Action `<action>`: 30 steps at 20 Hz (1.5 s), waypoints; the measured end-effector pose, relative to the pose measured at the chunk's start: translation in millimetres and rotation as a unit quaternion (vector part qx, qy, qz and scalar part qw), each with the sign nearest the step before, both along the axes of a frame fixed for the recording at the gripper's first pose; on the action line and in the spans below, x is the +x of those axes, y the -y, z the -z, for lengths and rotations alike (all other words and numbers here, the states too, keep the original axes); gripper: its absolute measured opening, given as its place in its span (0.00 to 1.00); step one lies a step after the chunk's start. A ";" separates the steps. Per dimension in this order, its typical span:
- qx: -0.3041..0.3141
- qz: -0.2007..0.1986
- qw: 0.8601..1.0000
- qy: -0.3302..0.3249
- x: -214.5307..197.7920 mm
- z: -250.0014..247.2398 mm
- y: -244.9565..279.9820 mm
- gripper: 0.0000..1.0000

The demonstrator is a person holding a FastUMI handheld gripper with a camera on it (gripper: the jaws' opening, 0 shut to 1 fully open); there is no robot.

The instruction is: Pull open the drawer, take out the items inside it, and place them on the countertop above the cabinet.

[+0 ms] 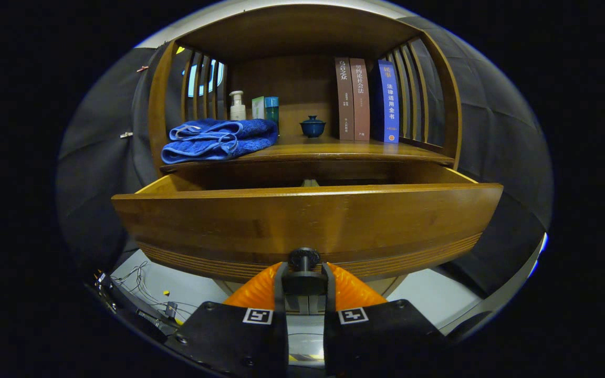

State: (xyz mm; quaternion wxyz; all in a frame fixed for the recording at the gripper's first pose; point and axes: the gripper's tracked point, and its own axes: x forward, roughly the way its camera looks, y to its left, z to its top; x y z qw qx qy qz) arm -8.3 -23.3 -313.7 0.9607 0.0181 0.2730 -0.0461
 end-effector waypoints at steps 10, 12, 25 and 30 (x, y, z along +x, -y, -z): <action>0.016 0.007 0.999 -0.028 -60.0 2.5 -6.4 0.30; 0.017 0.006 1.000 -0.026 -59.0 1.6 -6.5 0.30; 0.014 0.031 0.999 -0.012 -71.5 -57.5 -1.8 1.00; 0.019 0.025 0.999 0.009 -20.9 -120.7 0.2 0.99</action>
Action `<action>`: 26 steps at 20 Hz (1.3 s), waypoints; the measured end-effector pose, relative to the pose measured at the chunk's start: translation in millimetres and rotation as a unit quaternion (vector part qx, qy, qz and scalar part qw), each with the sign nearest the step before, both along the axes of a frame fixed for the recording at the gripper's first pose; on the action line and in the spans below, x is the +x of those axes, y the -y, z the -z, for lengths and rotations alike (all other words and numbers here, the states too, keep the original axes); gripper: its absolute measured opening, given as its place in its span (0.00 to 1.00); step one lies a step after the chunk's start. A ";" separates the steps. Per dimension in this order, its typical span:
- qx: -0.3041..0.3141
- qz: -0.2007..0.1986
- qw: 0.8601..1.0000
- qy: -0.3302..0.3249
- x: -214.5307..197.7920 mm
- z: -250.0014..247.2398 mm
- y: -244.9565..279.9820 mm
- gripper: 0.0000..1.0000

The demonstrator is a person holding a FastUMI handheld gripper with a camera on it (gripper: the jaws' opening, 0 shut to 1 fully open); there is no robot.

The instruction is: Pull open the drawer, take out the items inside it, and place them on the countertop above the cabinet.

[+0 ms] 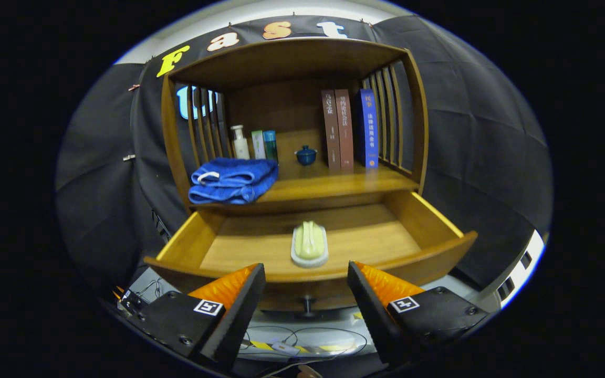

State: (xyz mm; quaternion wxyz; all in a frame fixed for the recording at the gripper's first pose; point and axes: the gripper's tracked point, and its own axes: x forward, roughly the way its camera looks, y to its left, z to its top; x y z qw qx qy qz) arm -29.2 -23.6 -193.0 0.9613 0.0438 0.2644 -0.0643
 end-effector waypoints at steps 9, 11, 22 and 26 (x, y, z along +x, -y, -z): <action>0.013 -0.007 0.990 -0.139 117.5 48.6 17.4 1.00; 0.015 -0.008 0.984 -0.179 129.1 66.1 19.7 1.00; 0.014 0.005 0.939 -0.345 133.7 139.4 29.9 0.72; 0.010 -0.006 0.934 -0.357 132.7 149.8 26.5 0.25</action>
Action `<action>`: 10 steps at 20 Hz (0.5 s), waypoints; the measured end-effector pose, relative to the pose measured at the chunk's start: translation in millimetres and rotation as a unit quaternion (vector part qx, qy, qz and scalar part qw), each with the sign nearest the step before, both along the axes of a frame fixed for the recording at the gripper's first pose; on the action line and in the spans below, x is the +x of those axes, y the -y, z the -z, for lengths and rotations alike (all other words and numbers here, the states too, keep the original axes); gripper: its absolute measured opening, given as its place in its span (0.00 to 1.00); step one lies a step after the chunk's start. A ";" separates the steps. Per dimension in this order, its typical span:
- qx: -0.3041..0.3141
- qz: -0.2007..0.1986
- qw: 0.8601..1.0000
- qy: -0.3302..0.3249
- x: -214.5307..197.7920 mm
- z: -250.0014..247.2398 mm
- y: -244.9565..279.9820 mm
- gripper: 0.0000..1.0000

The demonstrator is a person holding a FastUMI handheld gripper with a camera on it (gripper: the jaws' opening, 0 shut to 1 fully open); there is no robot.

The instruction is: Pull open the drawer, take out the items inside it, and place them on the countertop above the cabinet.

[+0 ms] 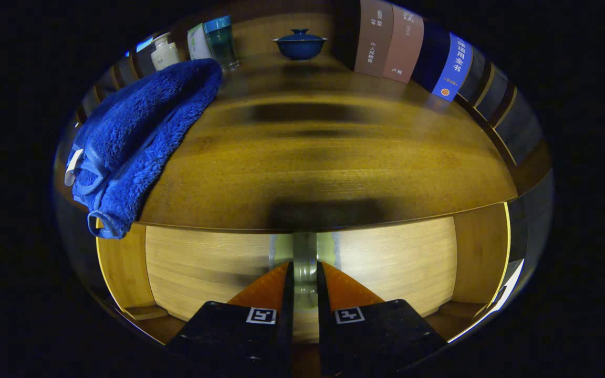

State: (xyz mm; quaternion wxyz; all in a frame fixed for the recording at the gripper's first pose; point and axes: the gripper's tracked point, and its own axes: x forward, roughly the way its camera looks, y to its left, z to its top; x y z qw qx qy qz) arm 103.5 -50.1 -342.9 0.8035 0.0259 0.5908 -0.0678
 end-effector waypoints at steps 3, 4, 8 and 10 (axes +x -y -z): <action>0.002 -0.003 1.000 -0.004 -2.1 -4.0 -1.7 0.25; 0.004 -0.002 1.000 -0.001 -1.2 -5.1 -1.9 0.25; 0.009 0.005 1.000 0.023 -7.7 -20.6 0.1 0.25; 0.023 0.005 0.999 0.035 -19.8 -32.1 -4.4 0.25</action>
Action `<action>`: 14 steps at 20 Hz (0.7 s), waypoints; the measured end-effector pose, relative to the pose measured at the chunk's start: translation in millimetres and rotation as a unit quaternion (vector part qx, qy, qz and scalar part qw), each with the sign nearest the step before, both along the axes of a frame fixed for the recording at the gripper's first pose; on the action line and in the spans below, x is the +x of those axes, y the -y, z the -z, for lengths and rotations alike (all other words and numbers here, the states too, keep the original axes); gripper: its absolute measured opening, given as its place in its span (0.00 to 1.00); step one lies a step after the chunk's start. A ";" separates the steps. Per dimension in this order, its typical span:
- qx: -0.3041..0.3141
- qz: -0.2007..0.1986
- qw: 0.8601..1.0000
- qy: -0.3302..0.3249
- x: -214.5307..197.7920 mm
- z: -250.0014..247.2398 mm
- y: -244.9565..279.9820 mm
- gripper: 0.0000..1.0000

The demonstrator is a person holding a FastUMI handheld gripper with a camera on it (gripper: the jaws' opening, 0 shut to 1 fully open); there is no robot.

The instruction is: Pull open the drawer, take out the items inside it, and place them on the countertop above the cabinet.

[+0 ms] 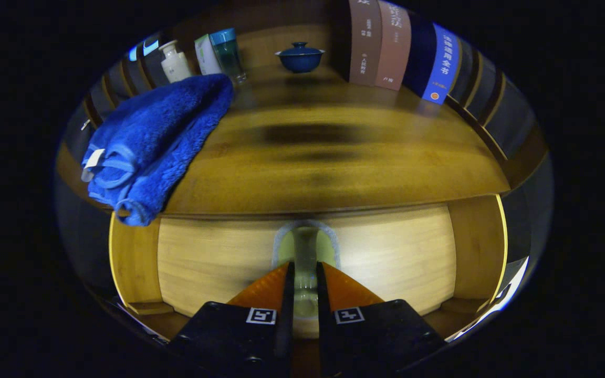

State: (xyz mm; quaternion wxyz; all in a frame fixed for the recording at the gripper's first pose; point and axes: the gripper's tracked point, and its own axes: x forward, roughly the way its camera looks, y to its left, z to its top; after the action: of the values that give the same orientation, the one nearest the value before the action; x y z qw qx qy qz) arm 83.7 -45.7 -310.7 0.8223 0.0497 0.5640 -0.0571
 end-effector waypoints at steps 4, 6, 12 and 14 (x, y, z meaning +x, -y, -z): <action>0.005 -0.002 0.999 0.052 -25.6 -35.5 -3.2 0.25; 0.001 -0.002 0.996 0.089 -29.6 -57.1 -1.1 0.25; 0.005 0.016 0.983 0.183 1.0 -123.9 4.0 0.25; 0.008 0.015 0.981 0.195 21.1 -132.3 3.9 0.25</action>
State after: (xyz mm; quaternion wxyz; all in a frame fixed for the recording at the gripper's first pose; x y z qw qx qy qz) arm 104.8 -49.6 -178.4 0.9151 0.0744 0.3925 -0.0541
